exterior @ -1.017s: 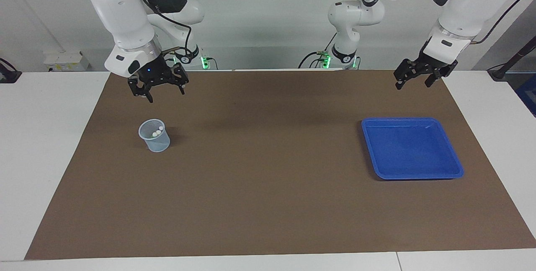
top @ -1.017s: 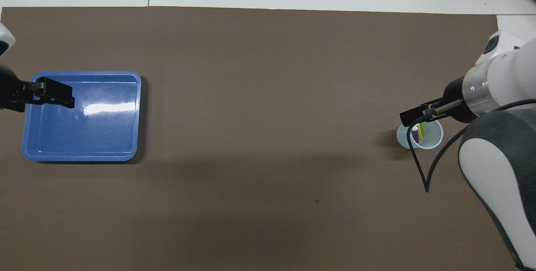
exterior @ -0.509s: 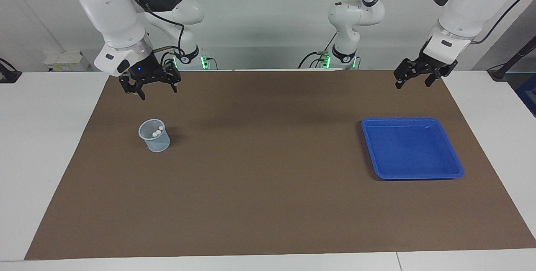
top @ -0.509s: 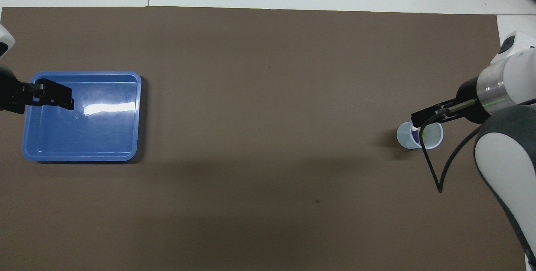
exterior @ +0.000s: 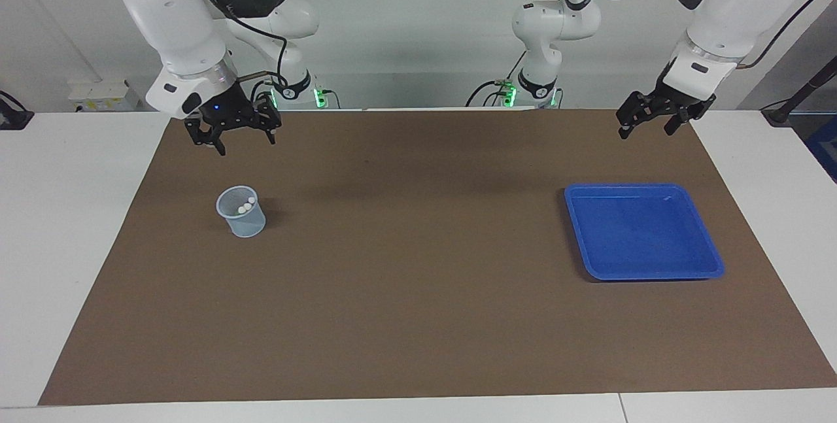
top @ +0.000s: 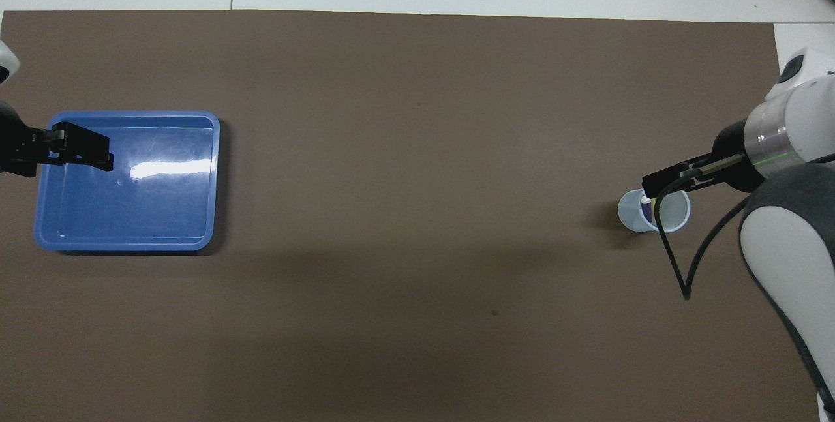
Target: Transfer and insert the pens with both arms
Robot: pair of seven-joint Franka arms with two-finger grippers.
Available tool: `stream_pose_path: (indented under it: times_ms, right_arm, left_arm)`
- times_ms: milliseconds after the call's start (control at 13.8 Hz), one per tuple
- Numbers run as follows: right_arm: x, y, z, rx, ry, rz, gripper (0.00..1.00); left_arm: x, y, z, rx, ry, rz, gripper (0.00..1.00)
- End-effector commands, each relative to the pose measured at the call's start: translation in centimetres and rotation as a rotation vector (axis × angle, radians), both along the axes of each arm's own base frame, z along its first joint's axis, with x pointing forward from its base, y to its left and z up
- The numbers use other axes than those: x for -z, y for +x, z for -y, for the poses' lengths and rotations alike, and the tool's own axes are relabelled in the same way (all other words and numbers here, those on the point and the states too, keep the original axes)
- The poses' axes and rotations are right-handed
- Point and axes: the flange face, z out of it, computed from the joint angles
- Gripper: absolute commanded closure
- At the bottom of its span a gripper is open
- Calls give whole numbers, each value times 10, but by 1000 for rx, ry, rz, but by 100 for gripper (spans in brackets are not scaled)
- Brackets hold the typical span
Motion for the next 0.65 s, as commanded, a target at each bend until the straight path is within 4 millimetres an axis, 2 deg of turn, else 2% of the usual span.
stream_pose_path:
  times_ms: [0,581]
  right_arm:
    - [-4,-1,2,15,-19,-8,0]
    - [-4,-1,2,15,-19,-8,0]
  left_arm:
    - [0,-1,-2,10,-9,-6,0]
    - [0,-1,-3,7,-8,-1,0]
